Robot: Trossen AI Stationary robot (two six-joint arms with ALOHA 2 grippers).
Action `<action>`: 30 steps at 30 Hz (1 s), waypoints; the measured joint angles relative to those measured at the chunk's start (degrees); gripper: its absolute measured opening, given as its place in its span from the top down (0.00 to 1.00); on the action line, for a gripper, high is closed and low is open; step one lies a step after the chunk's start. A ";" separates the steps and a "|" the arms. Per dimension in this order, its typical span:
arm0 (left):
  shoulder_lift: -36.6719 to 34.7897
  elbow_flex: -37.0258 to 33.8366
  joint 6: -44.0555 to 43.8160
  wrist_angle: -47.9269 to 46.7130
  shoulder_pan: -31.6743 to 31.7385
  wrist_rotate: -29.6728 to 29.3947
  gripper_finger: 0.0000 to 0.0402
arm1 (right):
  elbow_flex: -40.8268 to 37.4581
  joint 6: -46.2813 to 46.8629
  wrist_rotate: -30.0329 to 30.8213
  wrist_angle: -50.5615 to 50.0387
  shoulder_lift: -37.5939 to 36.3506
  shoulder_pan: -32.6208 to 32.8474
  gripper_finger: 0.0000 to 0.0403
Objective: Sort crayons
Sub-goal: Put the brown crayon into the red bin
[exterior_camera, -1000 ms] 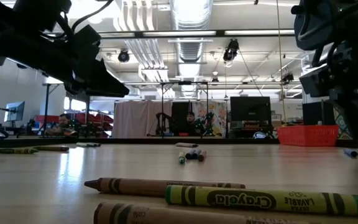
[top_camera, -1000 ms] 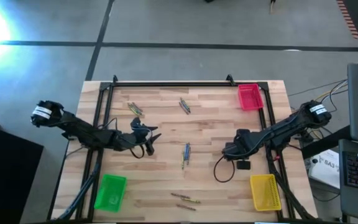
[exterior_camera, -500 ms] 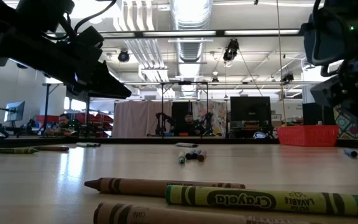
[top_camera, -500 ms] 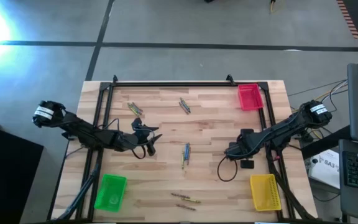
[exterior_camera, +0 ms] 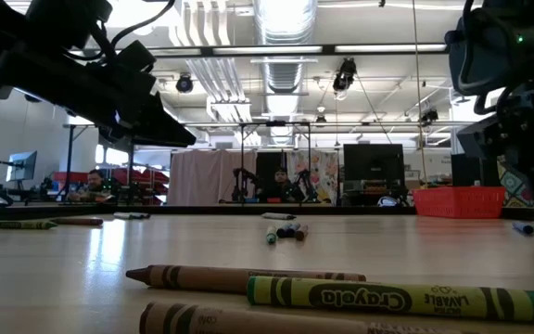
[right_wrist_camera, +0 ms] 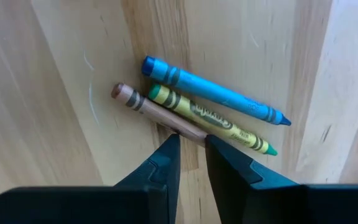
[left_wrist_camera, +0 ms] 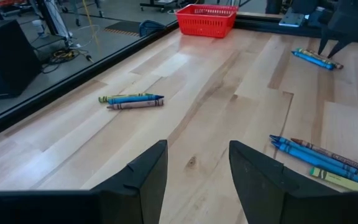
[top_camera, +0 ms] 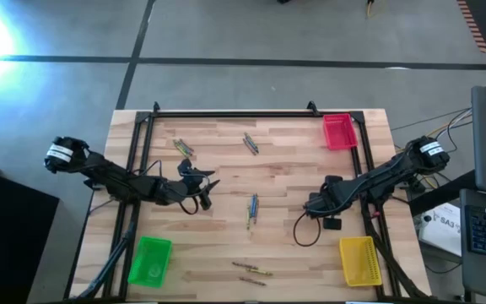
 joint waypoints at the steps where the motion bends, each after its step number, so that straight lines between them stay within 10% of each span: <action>1: 0.00 0.00 0.00 -0.02 0.00 0.00 0.61 | -0.17 0.02 0.00 0.36 0.00 0.00 0.83; 30: 0.39 1.90 5.99 -1.24 0.02 -9.01 0.64 | -1.39 1.74 -2.84 12.92 -0.15 -0.04 0.93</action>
